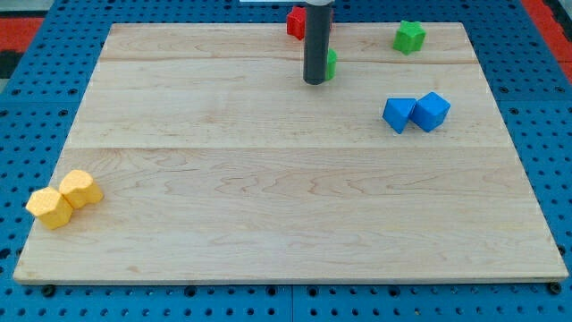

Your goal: Push the green circle into the green star

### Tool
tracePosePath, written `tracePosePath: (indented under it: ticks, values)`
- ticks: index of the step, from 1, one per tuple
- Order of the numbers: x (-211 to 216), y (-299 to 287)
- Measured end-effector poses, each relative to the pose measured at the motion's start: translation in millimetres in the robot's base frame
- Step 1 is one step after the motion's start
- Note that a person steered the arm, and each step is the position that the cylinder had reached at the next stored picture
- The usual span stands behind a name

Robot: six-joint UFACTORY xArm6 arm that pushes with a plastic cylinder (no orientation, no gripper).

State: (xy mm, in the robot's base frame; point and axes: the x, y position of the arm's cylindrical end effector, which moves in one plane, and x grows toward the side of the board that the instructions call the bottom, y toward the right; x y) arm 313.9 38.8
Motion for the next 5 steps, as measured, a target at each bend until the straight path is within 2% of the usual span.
tracePosePath:
  ticks: [1, 2, 3, 5]
  values:
    - [-2.5, -15.5]
    - [-37.0, -0.9]
    - [-59.0, 71.0]
    - [-47.3, 84.8]
